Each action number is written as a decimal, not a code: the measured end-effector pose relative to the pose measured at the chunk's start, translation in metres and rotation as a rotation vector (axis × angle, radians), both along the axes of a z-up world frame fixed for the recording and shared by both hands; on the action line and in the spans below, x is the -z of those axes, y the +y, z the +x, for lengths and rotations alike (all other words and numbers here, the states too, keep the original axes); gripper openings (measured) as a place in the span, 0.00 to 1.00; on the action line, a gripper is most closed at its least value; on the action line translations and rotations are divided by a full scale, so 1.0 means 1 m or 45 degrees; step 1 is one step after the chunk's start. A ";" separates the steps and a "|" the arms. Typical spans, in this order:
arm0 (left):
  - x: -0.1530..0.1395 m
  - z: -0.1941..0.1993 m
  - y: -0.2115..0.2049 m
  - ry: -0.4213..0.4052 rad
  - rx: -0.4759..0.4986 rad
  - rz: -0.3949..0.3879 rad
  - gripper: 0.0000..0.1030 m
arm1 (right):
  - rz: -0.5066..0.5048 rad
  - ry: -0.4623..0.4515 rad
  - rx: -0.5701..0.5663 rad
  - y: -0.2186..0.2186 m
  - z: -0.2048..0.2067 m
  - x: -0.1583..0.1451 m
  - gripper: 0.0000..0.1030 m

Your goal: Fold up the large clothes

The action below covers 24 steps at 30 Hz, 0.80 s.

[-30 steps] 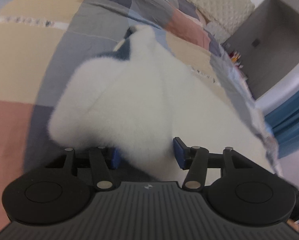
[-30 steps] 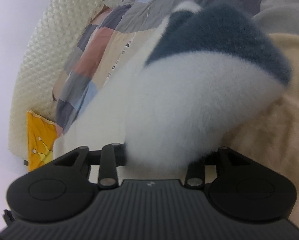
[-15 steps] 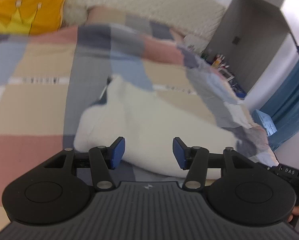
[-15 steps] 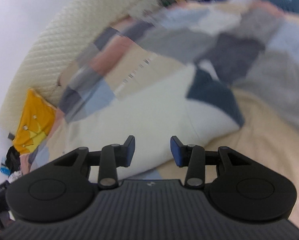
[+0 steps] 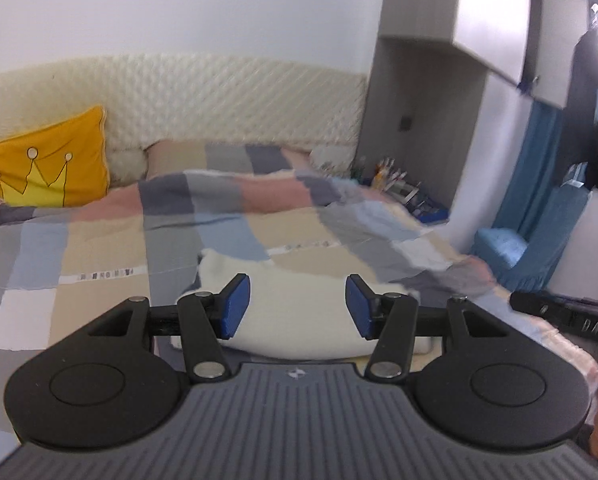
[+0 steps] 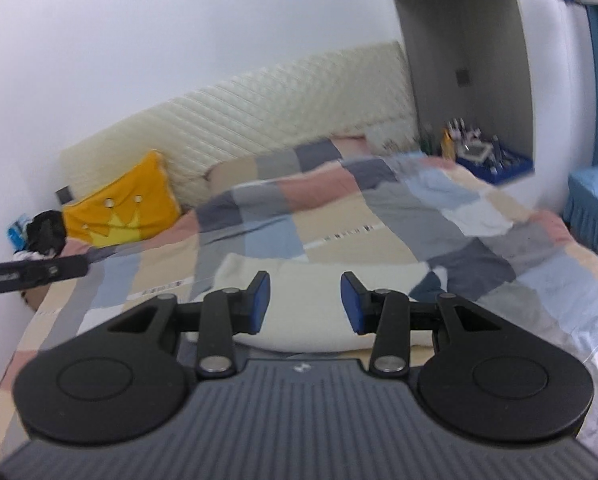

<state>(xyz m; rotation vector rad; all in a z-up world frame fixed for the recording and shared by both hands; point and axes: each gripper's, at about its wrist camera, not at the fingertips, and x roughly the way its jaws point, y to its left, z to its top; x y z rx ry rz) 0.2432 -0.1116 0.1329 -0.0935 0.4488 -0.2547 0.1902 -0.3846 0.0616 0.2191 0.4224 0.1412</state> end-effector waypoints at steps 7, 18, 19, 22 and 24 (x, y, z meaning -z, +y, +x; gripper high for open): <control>0.010 -0.079 0.004 -0.070 0.047 0.032 0.57 | 0.021 -0.078 -0.055 0.015 -0.073 0.003 0.42; 0.049 -0.157 -0.004 -0.148 0.111 0.142 0.57 | -0.048 -0.125 -0.063 0.050 -0.132 0.035 0.42; 0.055 -0.162 -0.006 -0.153 0.098 0.160 0.57 | -0.052 -0.126 -0.063 0.053 -0.134 0.038 0.42; 0.070 -0.166 -0.005 -0.146 0.102 0.154 0.57 | -0.048 -0.117 -0.055 0.060 -0.138 0.048 0.42; 0.078 -0.167 0.000 -0.138 0.099 0.121 0.58 | -0.057 -0.111 -0.047 0.064 -0.138 0.055 0.42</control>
